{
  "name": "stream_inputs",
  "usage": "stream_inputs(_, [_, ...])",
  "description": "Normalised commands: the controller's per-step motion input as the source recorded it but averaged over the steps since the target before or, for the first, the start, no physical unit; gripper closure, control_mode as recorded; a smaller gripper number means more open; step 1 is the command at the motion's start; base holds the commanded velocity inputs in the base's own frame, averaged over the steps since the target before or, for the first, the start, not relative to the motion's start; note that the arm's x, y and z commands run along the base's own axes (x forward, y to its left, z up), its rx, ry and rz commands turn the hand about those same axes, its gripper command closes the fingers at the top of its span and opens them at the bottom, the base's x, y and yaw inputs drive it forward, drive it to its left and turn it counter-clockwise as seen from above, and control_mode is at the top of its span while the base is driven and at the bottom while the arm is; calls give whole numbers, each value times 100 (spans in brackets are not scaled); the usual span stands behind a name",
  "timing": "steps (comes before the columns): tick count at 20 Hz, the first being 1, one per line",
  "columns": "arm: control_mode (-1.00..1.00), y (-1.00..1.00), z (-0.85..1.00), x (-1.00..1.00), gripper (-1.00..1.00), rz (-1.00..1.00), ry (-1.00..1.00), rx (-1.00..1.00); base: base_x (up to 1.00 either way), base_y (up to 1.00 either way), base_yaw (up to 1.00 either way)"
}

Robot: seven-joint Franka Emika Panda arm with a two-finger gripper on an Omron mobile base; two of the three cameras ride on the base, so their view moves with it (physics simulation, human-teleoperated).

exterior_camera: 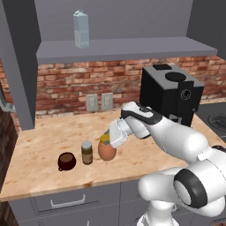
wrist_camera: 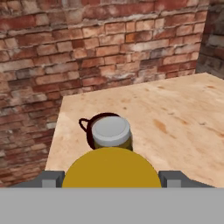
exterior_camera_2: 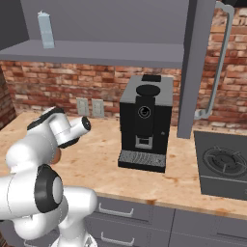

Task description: Pick the cinnamon and honey bottle from the cabinet and place them next to the mug.

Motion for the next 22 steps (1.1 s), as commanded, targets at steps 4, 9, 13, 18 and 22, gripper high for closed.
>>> stream_inputs(4, [-100, 0, -19, 0, 100, 0, 2, 0, 0, 0, 0])
stream_inputs(9, [-100, 0, -24, 0, 100, 0, 0, 0, 0, 0, 0])
stream_inputs(13, [-100, 3, -11, 0, 100, 0, 0, 0, 0, 0, 0])
stream_inputs(18, [-100, 6, 0, 16, 100, 0, 0, 3, 0, 0, 0])
stream_inputs(22, [-100, 13, 0, 27, 100, 0, 0, 2, 0, 0, 0])
